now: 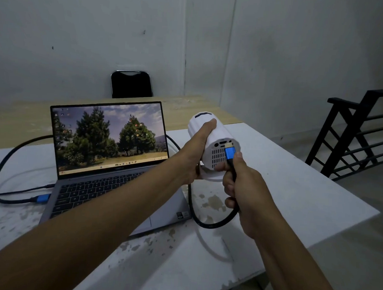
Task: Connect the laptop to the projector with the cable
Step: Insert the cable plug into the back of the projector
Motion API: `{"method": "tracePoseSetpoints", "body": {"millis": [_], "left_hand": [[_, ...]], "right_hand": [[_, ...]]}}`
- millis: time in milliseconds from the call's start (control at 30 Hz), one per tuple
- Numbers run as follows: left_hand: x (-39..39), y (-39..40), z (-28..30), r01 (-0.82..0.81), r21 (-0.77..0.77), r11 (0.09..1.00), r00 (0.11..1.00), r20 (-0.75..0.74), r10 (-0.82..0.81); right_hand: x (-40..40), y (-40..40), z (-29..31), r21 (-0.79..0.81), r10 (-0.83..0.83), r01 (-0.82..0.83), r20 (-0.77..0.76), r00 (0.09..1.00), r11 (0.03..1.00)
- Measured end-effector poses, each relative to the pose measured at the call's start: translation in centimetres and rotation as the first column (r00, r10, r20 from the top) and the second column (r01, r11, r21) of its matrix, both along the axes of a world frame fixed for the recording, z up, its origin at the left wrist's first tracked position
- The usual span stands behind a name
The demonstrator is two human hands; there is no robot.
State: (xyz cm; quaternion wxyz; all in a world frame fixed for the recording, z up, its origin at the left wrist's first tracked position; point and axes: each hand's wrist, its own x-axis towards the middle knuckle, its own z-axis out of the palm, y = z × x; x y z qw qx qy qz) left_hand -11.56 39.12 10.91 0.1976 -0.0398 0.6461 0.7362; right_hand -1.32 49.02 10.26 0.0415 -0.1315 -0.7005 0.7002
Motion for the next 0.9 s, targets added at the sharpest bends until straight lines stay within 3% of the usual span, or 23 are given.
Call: {"method": "tracePoseSetpoints", "body": {"millis": [500,900], "left_hand": [[0.4,0.6,-0.4,-0.030,-0.059,0.998,0.997,-0.069,0.026],[-0.4,0.6,-1.3,-0.109,-0.090,0.990,0.969,-0.231,0.085]], "right_hand": [[-0.2,0.4,0.1,0.023,0.005,-0.006,0.046,0.999,1.000],[-0.1,0.7,0.1,-0.021,0.026,-0.024,0.076,0.997,0.999]]}}
